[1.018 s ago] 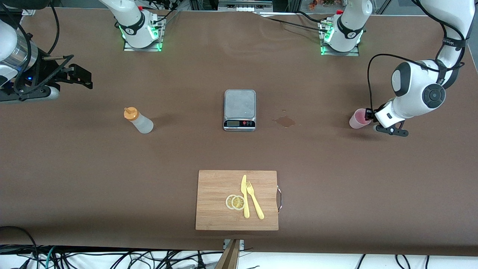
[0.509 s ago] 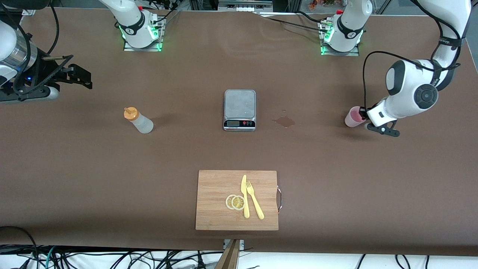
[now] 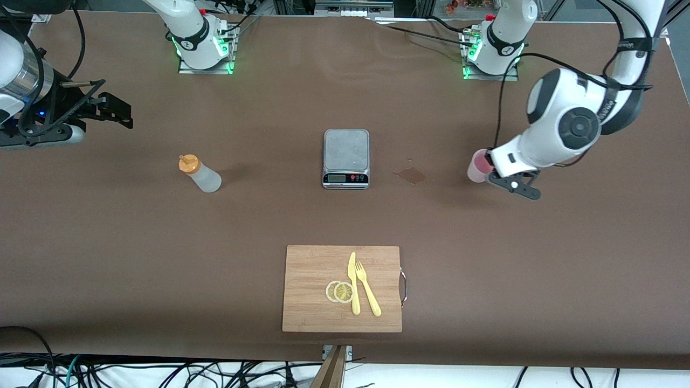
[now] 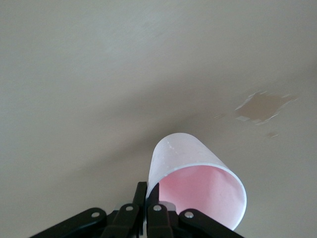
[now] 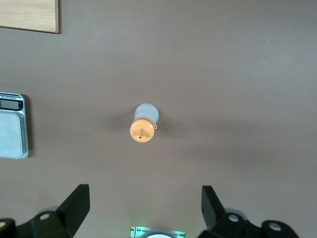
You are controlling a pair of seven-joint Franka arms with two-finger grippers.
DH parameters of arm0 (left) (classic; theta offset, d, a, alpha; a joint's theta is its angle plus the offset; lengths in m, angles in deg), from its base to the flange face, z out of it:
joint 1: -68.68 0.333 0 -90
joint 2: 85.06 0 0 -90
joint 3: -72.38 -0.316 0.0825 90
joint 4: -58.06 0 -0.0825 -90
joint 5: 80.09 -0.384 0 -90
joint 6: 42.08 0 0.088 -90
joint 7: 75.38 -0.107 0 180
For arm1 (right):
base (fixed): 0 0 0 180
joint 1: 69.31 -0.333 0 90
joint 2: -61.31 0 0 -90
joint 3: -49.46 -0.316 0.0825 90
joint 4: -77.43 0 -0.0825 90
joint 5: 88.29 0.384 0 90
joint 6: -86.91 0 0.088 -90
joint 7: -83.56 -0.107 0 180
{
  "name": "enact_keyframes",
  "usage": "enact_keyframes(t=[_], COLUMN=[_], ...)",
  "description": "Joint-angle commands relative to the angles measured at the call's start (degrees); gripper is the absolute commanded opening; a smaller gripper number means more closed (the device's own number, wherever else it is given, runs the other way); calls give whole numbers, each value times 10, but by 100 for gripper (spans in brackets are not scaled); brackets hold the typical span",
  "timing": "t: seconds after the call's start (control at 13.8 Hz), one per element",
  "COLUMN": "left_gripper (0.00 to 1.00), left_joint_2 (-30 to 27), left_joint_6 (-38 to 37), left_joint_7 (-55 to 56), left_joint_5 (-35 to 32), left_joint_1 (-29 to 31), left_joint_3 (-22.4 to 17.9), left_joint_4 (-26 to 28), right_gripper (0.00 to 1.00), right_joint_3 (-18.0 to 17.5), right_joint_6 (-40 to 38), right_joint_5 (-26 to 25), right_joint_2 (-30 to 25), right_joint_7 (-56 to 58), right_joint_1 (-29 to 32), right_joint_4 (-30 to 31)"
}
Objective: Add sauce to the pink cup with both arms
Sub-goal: 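Carry the pink cup with the left gripper onto the scale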
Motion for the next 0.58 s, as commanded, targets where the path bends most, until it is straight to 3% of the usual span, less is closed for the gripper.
enact_keyframes(t=[0.0,0.22,0.51], left_gripper=[0,0,0], left_joint_2=[16,46,133], left_joint_6=[-17,-11,-9], left_joint_7=[93,186,380], left_joint_5=[58,103,29], left_joint_1=[0,-30,-150], left_joint_3=[66,112,107], left_joint_4=[-31,-74,-148], right_gripper=[100,100,100], right_joint_3=[-1,0,1], right_joint_6=[-10,-10,-11], right_joint_5=[1,1,2], right_joint_2=[1,1,3], right_joint_7=[-3,-3,-5], right_joint_1=[3,5,6], right_joint_4=[-9,-9,-8])
